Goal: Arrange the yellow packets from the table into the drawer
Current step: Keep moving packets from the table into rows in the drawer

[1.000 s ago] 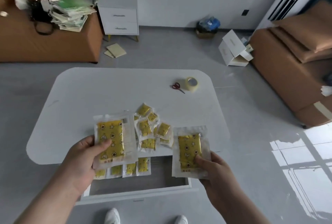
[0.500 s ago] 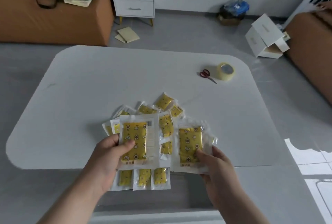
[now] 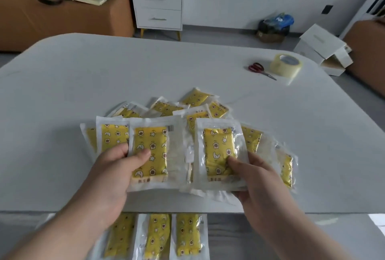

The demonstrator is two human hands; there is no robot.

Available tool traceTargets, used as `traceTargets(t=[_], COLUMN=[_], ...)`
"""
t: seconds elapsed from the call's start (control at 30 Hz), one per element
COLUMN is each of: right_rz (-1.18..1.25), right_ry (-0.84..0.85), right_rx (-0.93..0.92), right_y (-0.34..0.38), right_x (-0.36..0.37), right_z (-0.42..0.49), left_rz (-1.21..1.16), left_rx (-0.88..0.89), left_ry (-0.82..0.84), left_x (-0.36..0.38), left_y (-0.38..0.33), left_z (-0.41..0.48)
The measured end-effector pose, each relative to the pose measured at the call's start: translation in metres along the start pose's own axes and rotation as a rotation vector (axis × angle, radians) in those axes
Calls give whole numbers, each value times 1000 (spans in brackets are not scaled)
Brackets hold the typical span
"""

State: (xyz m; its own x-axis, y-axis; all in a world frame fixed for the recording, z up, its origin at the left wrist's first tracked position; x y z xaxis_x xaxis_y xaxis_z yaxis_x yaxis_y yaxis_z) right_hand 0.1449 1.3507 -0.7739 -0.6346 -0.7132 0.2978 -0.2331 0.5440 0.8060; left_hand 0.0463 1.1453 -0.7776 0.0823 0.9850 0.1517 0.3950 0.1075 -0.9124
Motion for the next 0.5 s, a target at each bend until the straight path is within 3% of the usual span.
traceTargets(t=[0.2, 0.5], right_rz=[-54, -13], right_ry=[44, 121], right_rx=[-133, -100], right_y=[-12, -34], right_x=[-6, -27], right_z=[20, 10], left_rz=[48, 86], left_rx=[136, 59], left_ry=[23, 124], left_x=[-2, 0], left_y=[7, 49], left_z=[9, -21])
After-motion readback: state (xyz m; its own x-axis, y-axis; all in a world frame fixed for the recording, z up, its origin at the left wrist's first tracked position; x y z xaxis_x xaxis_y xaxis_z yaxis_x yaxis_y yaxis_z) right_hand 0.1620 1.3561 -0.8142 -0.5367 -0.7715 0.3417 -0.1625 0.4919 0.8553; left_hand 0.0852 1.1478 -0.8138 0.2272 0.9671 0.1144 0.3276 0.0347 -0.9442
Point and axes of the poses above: each hand's wrist, its own z-axis towards the middle knuckle, its own x-axis out of the palm, y = z × x, the point moved 5 cm from there along z, towards the middle knuckle, and after that the axes turned 1 degree about z, right-handed, at the moved point
